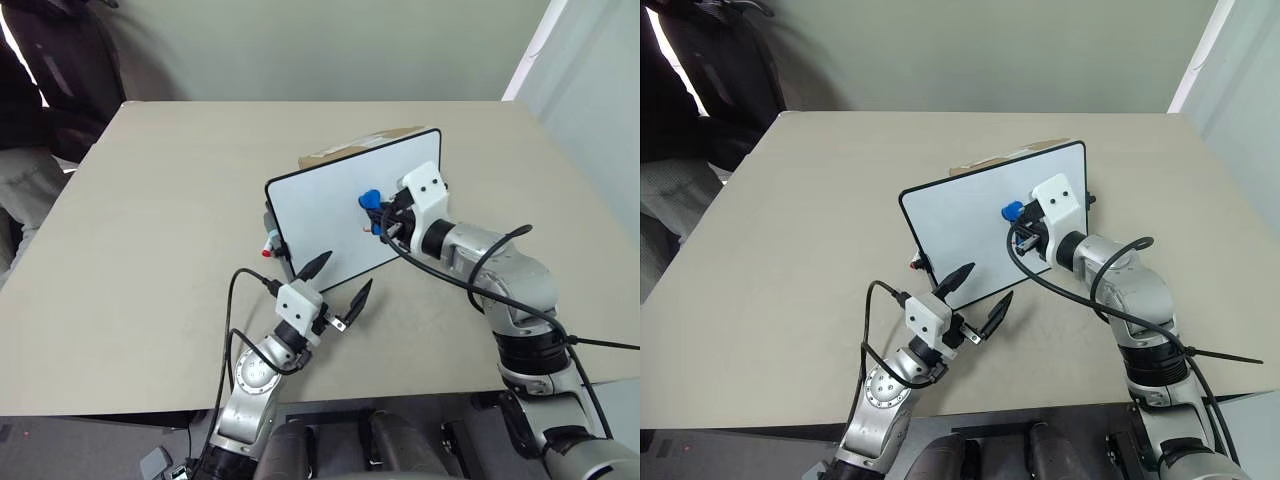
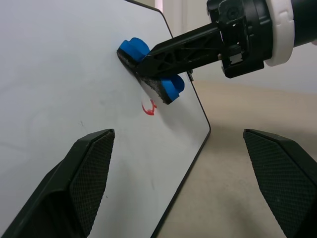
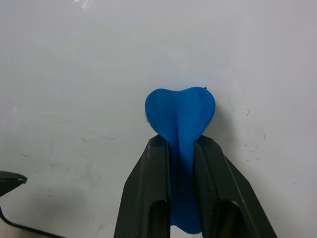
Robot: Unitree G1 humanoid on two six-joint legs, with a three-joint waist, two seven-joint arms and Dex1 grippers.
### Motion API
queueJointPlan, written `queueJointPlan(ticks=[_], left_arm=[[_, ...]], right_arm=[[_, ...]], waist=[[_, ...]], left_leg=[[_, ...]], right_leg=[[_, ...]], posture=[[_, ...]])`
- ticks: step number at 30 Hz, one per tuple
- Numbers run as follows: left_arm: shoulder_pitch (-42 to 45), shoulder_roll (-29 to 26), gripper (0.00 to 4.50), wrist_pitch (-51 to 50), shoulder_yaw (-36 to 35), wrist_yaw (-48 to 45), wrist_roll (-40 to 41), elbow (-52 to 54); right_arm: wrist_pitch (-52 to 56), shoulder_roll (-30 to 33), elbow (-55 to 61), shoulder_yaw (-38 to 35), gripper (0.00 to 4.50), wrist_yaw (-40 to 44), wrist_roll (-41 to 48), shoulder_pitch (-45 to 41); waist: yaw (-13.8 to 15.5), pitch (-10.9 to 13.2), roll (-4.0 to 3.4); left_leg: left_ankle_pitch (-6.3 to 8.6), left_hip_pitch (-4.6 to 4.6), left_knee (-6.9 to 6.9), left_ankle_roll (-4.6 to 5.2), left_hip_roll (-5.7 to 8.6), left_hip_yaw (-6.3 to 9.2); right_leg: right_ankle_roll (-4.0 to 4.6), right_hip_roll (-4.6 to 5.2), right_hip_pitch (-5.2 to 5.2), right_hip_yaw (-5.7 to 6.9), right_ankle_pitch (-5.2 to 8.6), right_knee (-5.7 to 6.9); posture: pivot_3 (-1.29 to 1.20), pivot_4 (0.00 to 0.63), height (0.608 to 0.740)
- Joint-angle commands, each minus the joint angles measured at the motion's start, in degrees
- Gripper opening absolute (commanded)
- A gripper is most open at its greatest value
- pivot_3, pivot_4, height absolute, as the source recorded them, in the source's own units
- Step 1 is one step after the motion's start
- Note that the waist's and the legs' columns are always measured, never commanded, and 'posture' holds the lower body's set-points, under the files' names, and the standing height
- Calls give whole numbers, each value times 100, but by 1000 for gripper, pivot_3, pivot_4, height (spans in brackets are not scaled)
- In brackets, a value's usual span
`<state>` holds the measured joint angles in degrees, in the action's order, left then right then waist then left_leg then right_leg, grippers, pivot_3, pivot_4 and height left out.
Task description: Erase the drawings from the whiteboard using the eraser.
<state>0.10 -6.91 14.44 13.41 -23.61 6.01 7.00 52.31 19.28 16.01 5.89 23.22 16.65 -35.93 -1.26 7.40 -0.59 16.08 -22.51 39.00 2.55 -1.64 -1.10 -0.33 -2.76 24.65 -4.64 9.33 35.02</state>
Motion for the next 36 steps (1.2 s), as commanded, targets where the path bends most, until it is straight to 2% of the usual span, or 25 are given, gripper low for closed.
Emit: queueJointPlan(ticks=[1,10,25,36], left_arm=[[-26,7,4500,51,-41,31,24,221],[-3,-12,4500,59,-25,-3,18,219],[35,-15,4500,59,-35,-14,19,167],[27,-29,4500,69,-44,8,12,190]], right_arm=[[0,115,-288,94,485,0,-142,249],[-32,100,-523,341,485,-9,-271,502],[80,-90,41,244,485,20,-164,-136],[361,96,-320,563,485,-13,-395,143]], waist=[[7,0,1],[-11,1,3],[-24,2,1],[-15,2,2]], left_leg=[[0,4,0,0,0,1],[-19,27,4,0,0,1],[-30,1,-7,-9,-1,1],[-28,0,-1,-8,-1,1]], right_leg=[[0,0,-2,0,0,1],[-10,-1,-28,-3,-2,-2],[4,-3,7,0,-8,1],[1,-2,3,-1,-8,-2]], posture=[[0,150,740],[0,150,740],[0,150,740],[0,150,740]])
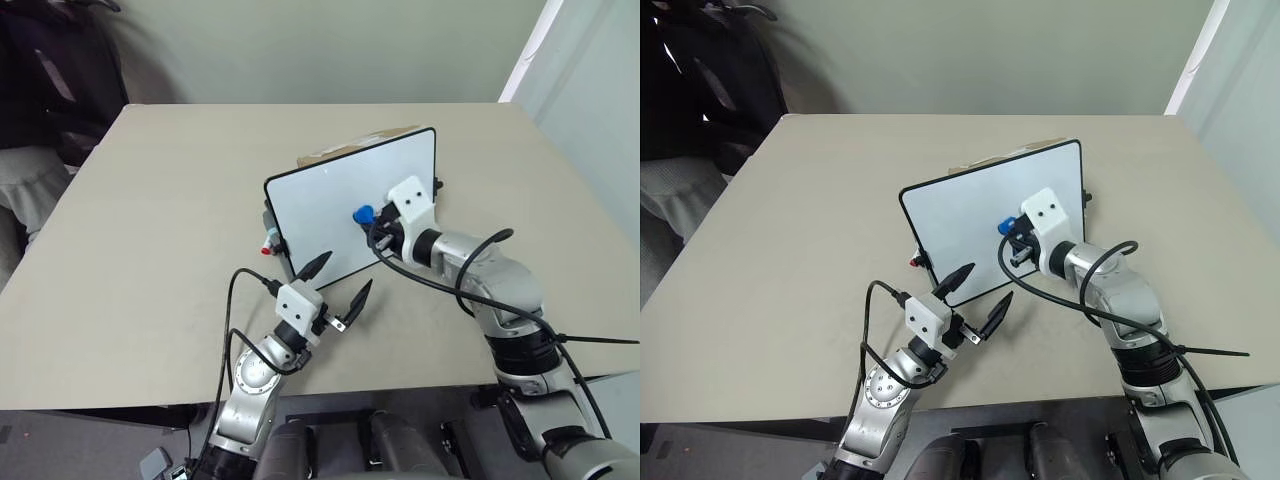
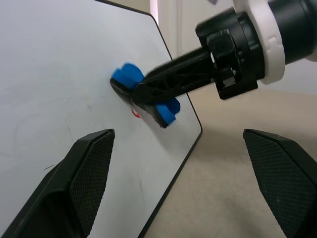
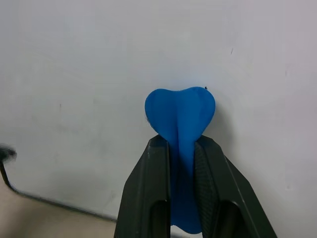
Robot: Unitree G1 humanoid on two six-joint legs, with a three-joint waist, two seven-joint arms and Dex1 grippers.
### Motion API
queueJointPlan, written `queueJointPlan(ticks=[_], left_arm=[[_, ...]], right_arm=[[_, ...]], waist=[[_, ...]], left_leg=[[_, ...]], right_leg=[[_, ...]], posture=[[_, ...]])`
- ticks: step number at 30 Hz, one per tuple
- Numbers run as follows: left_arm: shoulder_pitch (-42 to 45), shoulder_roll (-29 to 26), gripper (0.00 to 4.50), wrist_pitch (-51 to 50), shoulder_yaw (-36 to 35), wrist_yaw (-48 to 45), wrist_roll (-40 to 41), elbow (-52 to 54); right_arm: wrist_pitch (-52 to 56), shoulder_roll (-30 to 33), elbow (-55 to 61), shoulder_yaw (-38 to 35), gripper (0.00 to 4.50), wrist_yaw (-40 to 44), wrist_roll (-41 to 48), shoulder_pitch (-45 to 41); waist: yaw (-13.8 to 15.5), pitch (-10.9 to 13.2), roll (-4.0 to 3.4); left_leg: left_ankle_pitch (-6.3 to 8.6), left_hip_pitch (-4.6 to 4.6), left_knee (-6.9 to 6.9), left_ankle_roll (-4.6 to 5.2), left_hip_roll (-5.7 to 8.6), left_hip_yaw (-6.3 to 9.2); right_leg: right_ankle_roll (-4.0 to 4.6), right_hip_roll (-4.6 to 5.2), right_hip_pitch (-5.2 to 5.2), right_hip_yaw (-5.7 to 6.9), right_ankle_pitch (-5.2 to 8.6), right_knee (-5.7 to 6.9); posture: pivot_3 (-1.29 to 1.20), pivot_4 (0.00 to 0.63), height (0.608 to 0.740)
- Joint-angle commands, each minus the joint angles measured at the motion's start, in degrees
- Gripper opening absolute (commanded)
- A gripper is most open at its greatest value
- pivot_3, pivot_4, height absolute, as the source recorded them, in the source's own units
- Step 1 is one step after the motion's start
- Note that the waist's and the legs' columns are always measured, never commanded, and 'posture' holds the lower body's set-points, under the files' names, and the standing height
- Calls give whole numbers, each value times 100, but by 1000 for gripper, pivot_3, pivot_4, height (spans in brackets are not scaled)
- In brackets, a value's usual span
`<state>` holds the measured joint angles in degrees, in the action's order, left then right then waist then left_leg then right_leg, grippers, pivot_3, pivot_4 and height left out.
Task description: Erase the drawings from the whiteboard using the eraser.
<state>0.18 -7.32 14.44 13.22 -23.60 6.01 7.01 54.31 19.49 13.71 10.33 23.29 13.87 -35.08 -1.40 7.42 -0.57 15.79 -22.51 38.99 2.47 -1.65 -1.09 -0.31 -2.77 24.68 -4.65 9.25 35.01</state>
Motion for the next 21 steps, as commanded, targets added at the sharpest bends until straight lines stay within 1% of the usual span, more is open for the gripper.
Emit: queueJointPlan(ticks=[1,5,10,15,21], left_arm=[[17,10,4500,67,-25,9,11,192],[21,-7,4500,66,-27,8,8,192],[36,-26,4500,68,-55,22,7,176],[94,-21,4500,82,-52,4,4,98],[171,-9,4500,91,-75,-1,22,-12]], right_arm=[[193,83,-111,134,485,-23,-125,82],[247,120,-109,201,485,29,-122,158],[230,97,-136,156,485,21,-112,60],[274,207,-210,252,485,73,-181,47],[-49,79,200,-103,485,46,-6,-64]], waist=[[-2,0,0],[-2,0,0],[-5,0,0],[-6,0,0],[-8,0,0]], left_leg=[[0,0,1,0,0,0],[-7,2,6,0,0,0],[-10,2,6,-2,0,0],[-10,2,6,-2,0,0],[-10,1,6,-2,0,0]], right_leg=[[-3,0,-1,0,-1,0],[-5,0,-3,0,-11,1],[-5,0,-3,0,-14,2],[-5,0,-3,0,-14,1],[-4,0,-2,0,-15,1]], posture=[[0,150,740],[0,150,740],[0,150,740],[0,150,740],[0,150,740]])
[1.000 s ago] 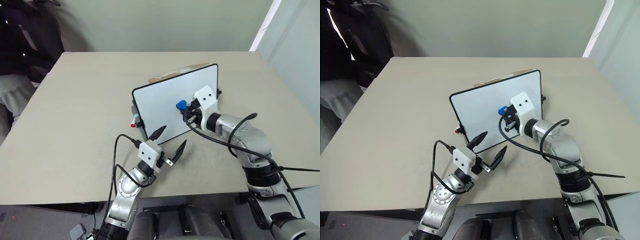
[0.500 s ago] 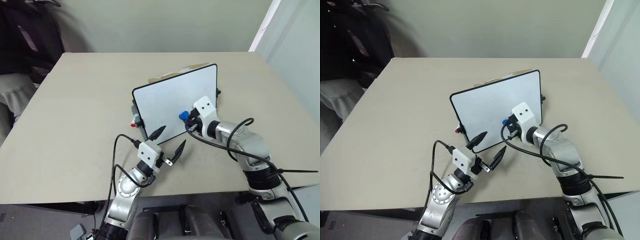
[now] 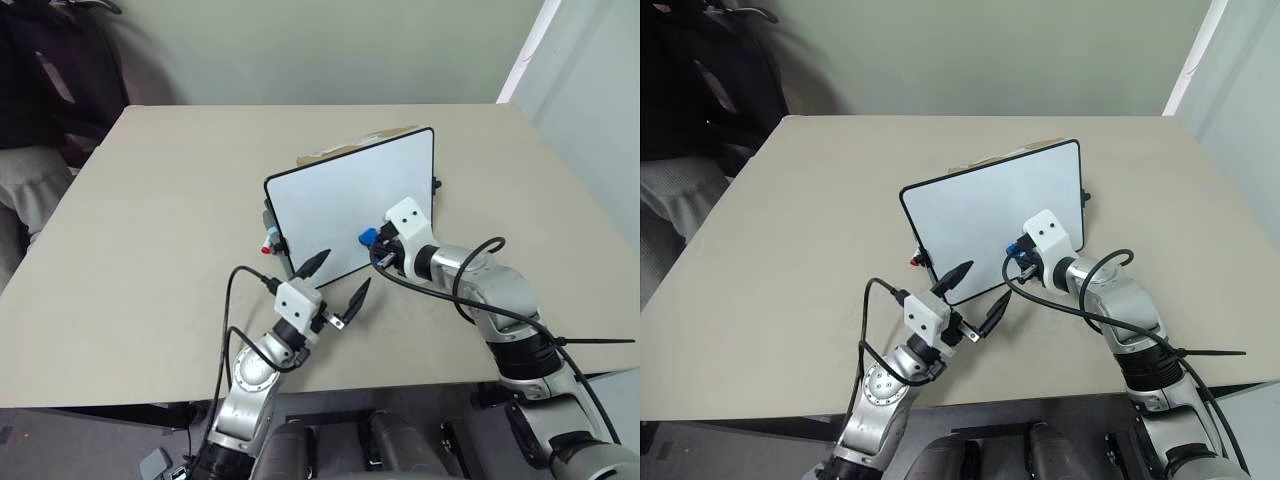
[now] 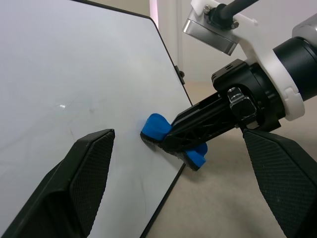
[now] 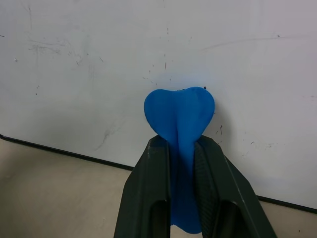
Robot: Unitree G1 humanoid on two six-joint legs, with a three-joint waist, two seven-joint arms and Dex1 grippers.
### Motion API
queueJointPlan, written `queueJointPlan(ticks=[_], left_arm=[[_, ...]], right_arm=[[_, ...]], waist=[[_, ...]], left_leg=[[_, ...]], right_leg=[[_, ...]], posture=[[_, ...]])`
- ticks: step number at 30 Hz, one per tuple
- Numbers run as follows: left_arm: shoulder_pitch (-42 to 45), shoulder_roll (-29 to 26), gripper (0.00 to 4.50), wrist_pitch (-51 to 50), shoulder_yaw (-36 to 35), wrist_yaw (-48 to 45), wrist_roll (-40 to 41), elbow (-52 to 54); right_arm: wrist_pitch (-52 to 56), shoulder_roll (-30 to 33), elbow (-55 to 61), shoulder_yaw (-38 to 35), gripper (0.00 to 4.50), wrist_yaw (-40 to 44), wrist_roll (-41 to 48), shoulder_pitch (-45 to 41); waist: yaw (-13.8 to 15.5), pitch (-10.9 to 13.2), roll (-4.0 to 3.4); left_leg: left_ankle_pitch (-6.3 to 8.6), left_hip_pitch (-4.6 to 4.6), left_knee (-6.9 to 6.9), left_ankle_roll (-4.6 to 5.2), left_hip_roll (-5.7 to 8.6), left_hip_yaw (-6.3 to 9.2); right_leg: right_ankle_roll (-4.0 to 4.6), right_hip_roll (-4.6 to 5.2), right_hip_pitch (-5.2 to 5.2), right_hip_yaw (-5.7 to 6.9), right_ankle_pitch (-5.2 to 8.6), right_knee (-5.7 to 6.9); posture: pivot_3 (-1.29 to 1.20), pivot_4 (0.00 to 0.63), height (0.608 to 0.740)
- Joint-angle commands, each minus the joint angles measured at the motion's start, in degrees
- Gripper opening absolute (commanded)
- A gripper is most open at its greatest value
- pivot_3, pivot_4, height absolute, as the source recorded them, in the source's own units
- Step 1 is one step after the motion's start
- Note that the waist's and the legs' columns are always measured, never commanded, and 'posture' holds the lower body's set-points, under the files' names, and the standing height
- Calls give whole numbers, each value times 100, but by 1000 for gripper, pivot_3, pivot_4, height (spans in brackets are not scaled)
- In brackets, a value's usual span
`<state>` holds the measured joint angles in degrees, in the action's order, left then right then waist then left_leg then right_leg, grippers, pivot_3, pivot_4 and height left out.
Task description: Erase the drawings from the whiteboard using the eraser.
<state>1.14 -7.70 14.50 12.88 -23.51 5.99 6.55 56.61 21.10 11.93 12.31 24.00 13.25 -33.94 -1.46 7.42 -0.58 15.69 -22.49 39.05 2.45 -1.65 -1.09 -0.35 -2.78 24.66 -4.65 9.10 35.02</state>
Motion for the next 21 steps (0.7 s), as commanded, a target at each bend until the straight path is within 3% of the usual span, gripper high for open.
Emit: queueJointPlan(ticks=[1,12,21], left_arm=[[82,28,4500,90,-41,-14,23,25],[128,50,4500,117,-10,-49,1,-52],[101,39,4500,133,-26,-27,-33,-33]], right_arm=[[-265,-107,448,-375,485,-21,110,-231],[-293,36,488,-728,485,-88,38,-387],[-916,559,565,-1337,485,-128,-104,339]], waist=[[-2,0,0],[46,1,-1],[131,1,-1]], left_leg=[[0,0,-1,0,0,0],[9,-3,-6,7,0,0],[17,-3,-2,17,1,-2]], right_leg=[[0,0,1,0,0,0],[23,0,2,0,2,-3],[6,3,-3,0,2,-3]], posture=[[0,150,740],[0,150,740],[0,150,740]])
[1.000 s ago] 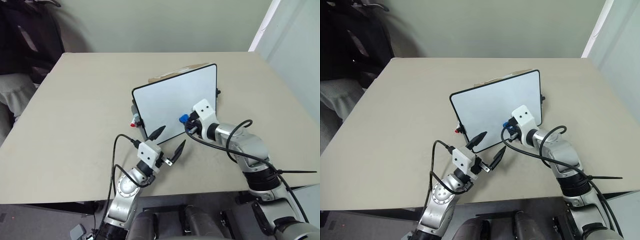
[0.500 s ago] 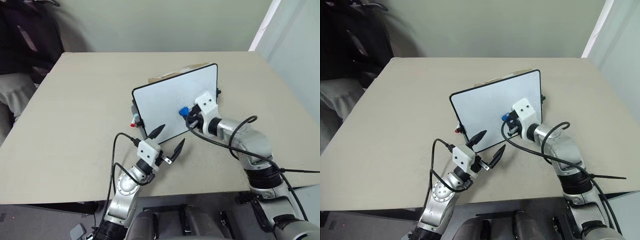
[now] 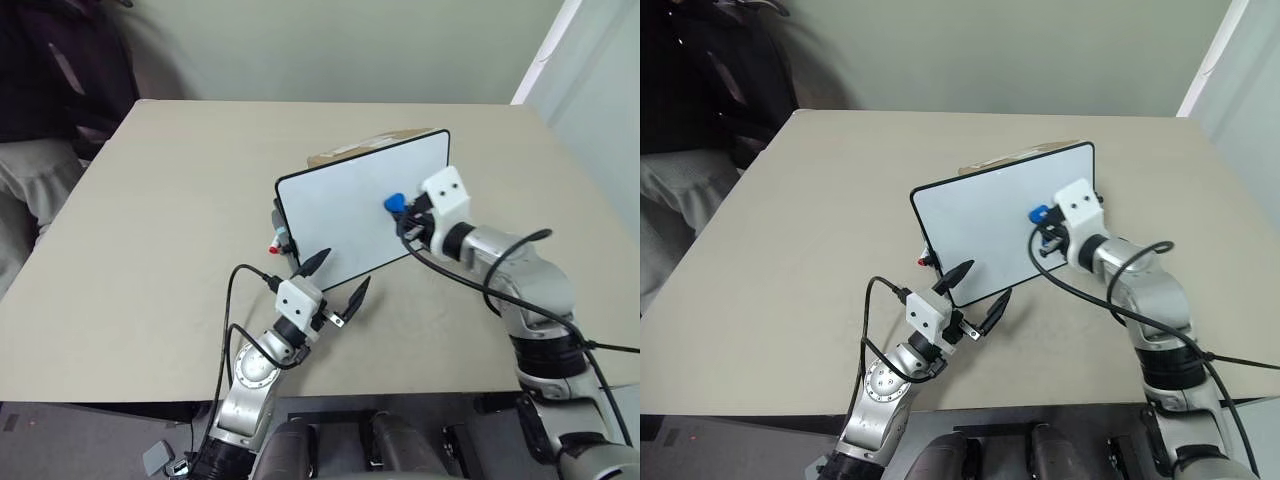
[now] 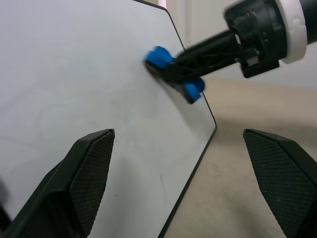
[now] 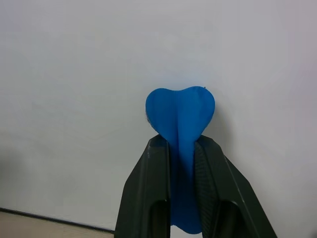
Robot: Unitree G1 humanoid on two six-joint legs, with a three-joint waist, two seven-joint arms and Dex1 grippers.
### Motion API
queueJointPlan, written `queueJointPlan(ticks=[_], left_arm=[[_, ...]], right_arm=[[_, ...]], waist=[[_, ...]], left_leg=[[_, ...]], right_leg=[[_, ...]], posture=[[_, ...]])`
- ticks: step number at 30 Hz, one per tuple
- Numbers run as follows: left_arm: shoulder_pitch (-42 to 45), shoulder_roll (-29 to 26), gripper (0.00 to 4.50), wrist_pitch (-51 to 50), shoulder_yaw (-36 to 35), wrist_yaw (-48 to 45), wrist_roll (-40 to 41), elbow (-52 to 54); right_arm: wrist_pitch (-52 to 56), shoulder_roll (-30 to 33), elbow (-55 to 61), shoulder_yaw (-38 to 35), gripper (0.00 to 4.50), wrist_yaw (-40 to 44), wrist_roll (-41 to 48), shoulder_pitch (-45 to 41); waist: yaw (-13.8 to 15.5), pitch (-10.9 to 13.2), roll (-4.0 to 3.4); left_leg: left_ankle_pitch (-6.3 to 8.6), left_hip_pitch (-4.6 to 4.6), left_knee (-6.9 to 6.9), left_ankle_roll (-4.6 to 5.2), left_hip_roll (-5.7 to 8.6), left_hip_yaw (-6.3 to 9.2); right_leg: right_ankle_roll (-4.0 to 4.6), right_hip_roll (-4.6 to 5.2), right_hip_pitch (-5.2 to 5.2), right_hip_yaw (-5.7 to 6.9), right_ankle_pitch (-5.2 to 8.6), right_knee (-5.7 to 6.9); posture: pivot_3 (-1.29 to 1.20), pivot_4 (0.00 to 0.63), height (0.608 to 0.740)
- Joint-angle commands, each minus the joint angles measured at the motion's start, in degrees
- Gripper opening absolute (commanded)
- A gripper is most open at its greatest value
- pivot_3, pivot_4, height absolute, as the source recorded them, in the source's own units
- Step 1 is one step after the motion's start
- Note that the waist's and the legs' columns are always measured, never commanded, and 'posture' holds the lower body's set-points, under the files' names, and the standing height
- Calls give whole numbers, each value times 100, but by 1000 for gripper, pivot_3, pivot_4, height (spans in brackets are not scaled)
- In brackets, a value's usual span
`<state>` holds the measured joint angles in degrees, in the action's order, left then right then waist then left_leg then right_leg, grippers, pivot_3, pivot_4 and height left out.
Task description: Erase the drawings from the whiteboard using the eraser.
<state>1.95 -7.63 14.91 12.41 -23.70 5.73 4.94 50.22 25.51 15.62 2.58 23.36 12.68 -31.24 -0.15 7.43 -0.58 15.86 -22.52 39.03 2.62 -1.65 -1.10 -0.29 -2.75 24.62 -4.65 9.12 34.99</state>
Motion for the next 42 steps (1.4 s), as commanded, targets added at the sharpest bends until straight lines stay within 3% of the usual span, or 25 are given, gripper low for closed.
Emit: queueJointPlan(ticks=[1,8,16,20,27,32,42], left_arm=[[19,33,4500,95,15,-4,-6,126],[12,20,4500,89,-32,-5,21,141],[-12,-23,4500,83,-66,-26,43,168],[-19,-32,4500,58,-60,-29,53,187],[-24,-42,4500,43,-40,-67,68,171],[-33,-48,4500,21,-62,-103,109,184],[68,-48,4500,-36,-177,-202,293,31]], right_arm=[[-253,183,237,-517,485,-58,-1,185],[-325,583,340,-881,485,152,93,1031],[-57,570,339,-954,485,104,227,1353],[248,703,378,-892,1570,167,261,1486],[-124,816,584,-1045,4079,159,194,1630],[-936,602,1414,-1641,4079,592,860,2017],[-1340,417,2130,-1167,4079,1037,1418,2872]], waist=[[-1,0,0],[3,0,1],[-4,1,1],[-1,1,1],[12,1,1],[16,1,0],[12,2,2]], left_leg=[[0,0,1,-2,0,0],[4,0,-5,-4,0,0],[5,1,-1,-4,0,0],[5,2,2,-4,0,0],[5,2,4,-3,0,0],[5,2,2,-3,0,0],[5,7,12,-3,1,1]], right_leg=[[-2,0,-2,0,-1,0],[-15,0,-2,0,11,0],[-48,0,-3,0,25,2],[-49,0,-5,0,24,1],[-46,0,-8,0,25,0],[-45,-1,-7,0,26,1],[-35,-3,-23,0,34,-6]], posture=[[0,150,740],[0,150,740],[0,150,740],[0,150,740],[0,150,740],[0,150,740],[0,150,740]])
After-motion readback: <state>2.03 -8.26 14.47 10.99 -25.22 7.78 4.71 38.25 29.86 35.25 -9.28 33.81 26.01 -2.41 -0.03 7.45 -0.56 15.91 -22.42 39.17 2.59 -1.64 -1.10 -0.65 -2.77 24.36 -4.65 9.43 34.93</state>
